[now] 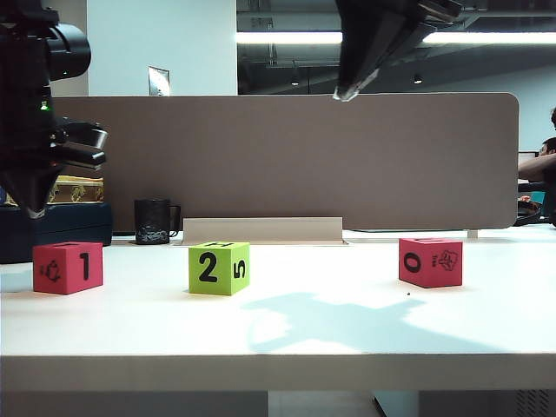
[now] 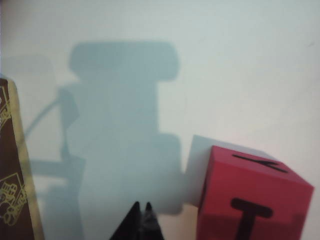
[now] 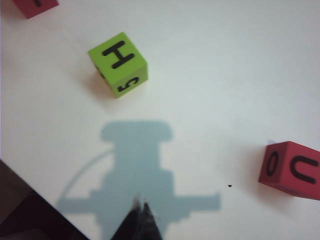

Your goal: Select the appropriate blocks from the scattered letter blocks on the table and arrange them in a row to spell out "THU".

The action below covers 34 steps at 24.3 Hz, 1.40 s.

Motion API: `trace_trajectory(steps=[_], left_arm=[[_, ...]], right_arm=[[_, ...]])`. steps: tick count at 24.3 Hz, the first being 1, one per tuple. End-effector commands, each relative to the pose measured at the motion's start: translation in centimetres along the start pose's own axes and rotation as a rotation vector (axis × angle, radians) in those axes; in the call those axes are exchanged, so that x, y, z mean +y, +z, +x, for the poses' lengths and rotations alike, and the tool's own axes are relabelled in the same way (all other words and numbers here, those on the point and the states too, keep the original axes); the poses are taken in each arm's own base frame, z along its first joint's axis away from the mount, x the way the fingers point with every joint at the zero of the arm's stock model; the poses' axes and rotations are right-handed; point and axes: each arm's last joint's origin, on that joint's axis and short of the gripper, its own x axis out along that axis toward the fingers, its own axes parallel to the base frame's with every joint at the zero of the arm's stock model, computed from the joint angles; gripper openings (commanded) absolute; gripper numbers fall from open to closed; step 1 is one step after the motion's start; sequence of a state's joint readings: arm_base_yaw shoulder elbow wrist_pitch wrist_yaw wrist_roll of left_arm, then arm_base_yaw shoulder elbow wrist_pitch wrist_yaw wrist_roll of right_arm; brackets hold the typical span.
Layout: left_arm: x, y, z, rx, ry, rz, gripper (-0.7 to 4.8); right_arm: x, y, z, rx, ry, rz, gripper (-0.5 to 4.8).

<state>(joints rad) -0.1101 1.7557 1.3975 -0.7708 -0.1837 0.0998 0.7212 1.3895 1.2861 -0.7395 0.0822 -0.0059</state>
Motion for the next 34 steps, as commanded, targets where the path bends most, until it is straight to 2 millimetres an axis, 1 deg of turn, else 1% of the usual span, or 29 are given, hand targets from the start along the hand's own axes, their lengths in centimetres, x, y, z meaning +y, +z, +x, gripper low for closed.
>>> trace_trajectory(steps=[1, 6, 8, 12, 15, 16, 18, 20, 30, 34], left_arm=[[-0.2, 0.0, 1.1, 0.028, -0.015, 0.004, -0.06], [-0.7, -0.2, 3.1, 0.074, -0.089, 0.007, -0.06], [-0.9, -0.3, 3.5, 0.087, -0.115, 0.007, -0.06], [-1.1, -0.4, 3.5, 0.099, -0.141, 0.006, -0.06], [-1.6, -0.5, 3.4, 0.111, -0.185, 0.016, -0.06], [-2.1, -0.5, 3.2, 0.114, -0.192, 0.026, -0.06], [-2.4, -0.5, 3.2, 0.115, -0.213, 0.03, -0.06], [-3.2, -0.4, 3.0, 0.107, -0.24, 0.04, -0.06], [-6.3, -0.2, 2.4, 0.077, -0.273, 0.105, -0.06], [-7.4, -0.2, 2.1, 0.073, -0.305, 0.101, -0.06]], right_arm=[[0.1, 0.2, -0.2, -0.02, 0.007, -0.002, -0.05], [0.4, 0.2, -0.2, -0.022, 0.015, -0.01, -0.05], [0.4, 0.2, -0.2, -0.019, 0.015, -0.011, -0.05], [0.4, 0.2, -0.2, -0.02, 0.015, -0.01, -0.05], [0.4, 0.2, -0.2, -0.021, 0.015, -0.01, -0.05], [0.4, 0.2, -0.2, -0.02, 0.016, -0.01, -0.05], [0.4, 0.2, -0.2, -0.02, 0.017, -0.01, -0.05], [0.5, 0.2, -0.3, -0.02, 0.027, -0.011, -0.05], [0.6, 0.1, -0.3, -0.011, 0.032, -0.013, -0.05], [0.6, 0.0, -0.3, 0.004, 0.031, -0.013, -0.05]])
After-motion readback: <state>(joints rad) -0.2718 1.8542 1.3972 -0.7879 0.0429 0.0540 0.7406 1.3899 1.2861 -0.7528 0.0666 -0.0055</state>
